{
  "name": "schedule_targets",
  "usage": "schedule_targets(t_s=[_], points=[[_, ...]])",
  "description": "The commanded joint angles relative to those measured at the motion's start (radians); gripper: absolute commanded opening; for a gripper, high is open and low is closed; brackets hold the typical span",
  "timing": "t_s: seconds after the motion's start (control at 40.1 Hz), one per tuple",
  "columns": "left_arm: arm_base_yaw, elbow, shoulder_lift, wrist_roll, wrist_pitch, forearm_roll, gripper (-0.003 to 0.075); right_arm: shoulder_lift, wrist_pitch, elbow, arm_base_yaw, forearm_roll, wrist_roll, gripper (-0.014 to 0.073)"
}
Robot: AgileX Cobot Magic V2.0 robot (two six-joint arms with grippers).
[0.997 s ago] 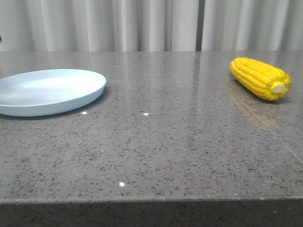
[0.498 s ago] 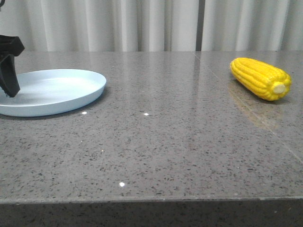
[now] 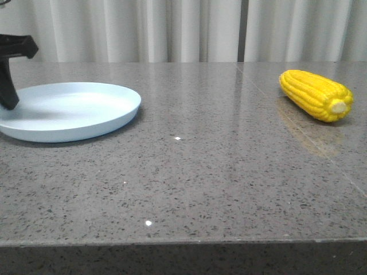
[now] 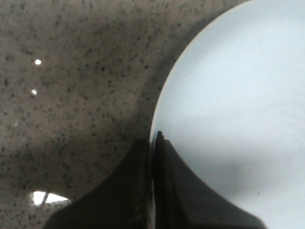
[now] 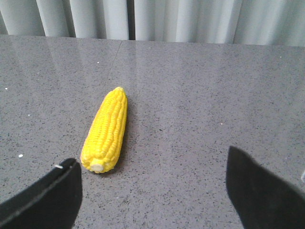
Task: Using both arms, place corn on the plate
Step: 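Push the pale blue plate with the left gripper toward the corn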
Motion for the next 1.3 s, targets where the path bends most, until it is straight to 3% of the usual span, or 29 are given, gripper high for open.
schedule_targets(t_s=[0.0, 0.224, 0.474, 0.773, 0.897, 1.072, 1.121, 1.196, 1.271], points=[[-0.044, -0.083, -0.05, 0.021, -0.034, -0.08, -0.002, 0.011, -0.075, -0.039, -0.006, 0.001, -0.007, 0.0634], [-0.159, -0.178, -0.033, -0.017, -0.015, -0.153, -0.002, 0.011, -0.075, -0.039, -0.006, 0.001, -0.007, 0.0634], [-0.17, -0.18, 0.058, -0.017, -0.023, -0.298, -0.002, 0.011, -0.075, -0.039, -0.006, 0.001, -0.007, 0.0634], [-0.199, -0.18, 0.127, -0.015, -0.03, -0.297, -0.0012, 0.011, -0.075, -0.039, -0.006, 0.001, -0.007, 0.0634], [-0.197, -0.18, 0.127, -0.01, -0.027, -0.287, 0.0111, 0.011, -0.075, -0.039, -0.006, 0.001, -0.007, 0.0634], [-0.197, -0.18, 0.109, 0.013, -0.026, -0.26, 0.0488, 0.011, -0.075, -0.039, -0.006, 0.001, -0.007, 0.0634], [-0.193, -0.18, 0.084, 0.013, -0.034, -0.222, 0.0552, 0.011, -0.075, -0.039, -0.006, 0.001, -0.007, 0.0634], [-0.18, -0.18, 0.032, -0.002, -0.037, -0.145, 0.0589, 0.011, -0.075, -0.039, -0.006, 0.001, -0.007, 0.0634], [-0.157, -0.168, -0.031, -0.052, -0.037, -0.049, 0.0572, 0.011, -0.075, -0.039, -0.006, 0.001, -0.007, 0.0634]])
